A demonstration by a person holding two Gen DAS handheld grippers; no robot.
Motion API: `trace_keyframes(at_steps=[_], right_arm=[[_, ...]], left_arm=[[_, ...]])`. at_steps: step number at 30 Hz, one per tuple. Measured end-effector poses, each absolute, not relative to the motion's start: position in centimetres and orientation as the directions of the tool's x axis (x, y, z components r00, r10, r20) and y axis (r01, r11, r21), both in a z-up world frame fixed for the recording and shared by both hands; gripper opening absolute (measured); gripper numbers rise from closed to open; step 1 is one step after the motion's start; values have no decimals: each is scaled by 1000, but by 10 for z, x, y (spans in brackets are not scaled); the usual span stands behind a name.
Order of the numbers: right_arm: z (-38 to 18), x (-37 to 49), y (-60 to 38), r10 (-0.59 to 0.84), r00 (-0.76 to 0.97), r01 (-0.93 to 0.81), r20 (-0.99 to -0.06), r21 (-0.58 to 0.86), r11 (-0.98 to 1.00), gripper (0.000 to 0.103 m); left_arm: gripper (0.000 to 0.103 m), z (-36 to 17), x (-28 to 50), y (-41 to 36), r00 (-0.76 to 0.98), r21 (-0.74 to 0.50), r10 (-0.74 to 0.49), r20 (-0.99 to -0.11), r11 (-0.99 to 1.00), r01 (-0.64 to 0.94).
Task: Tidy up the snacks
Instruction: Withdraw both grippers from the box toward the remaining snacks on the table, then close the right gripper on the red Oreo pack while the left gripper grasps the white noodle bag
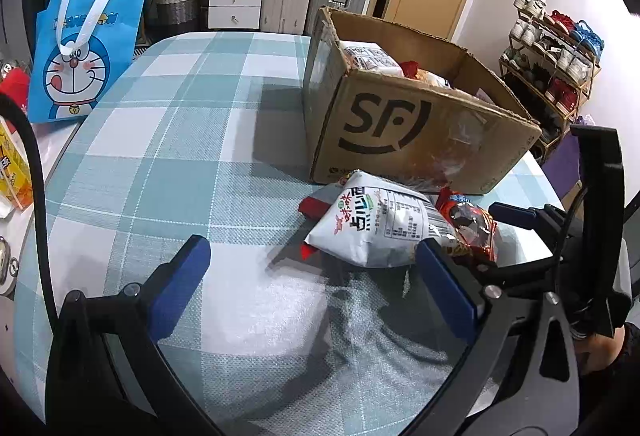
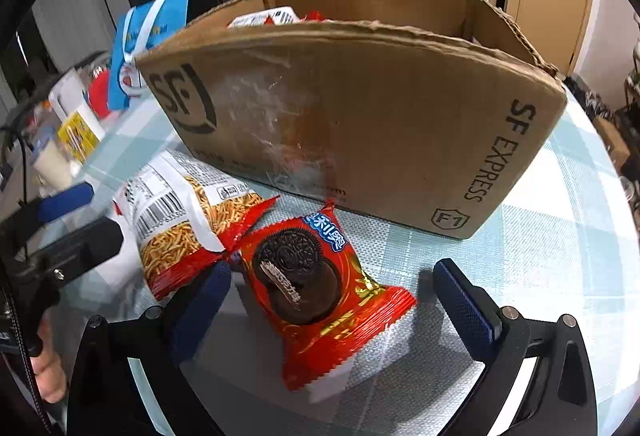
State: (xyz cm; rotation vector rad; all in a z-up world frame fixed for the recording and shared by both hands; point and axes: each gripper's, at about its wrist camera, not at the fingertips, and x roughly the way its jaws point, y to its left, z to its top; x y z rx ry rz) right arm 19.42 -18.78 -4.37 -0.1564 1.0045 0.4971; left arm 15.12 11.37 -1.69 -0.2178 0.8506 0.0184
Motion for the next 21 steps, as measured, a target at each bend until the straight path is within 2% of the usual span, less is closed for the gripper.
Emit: trace_keyframes(at_steps=[5, 14, 16, 18, 21], right_arm=[[-46, 198, -199, 328, 433, -437, -839, 123, 891, 103], [-42, 193, -205, 352, 435, -485, -829, 114, 867, 101], [-41, 191, -205, 352, 440, -497, -826, 102, 862, 97], [-42, 189, -201, 355, 431, -519, -829, 94, 850, 82], [-43, 185, -198, 352, 429, -542, -832, 75, 837, 73]], left_arm=[[102, -20, 154, 111, 654, -185, -78, -752, 978, -97], [102, -20, 156, 106, 654, -180, -82, -752, 980, -83], [102, -19, 156, 105, 656, -178, -79, -751, 980, -86], [102, -17, 156, 106, 665, -184, -77, -743, 979, -91], [102, -12, 155, 105, 672, -192, -88, -736, 978, -82]])
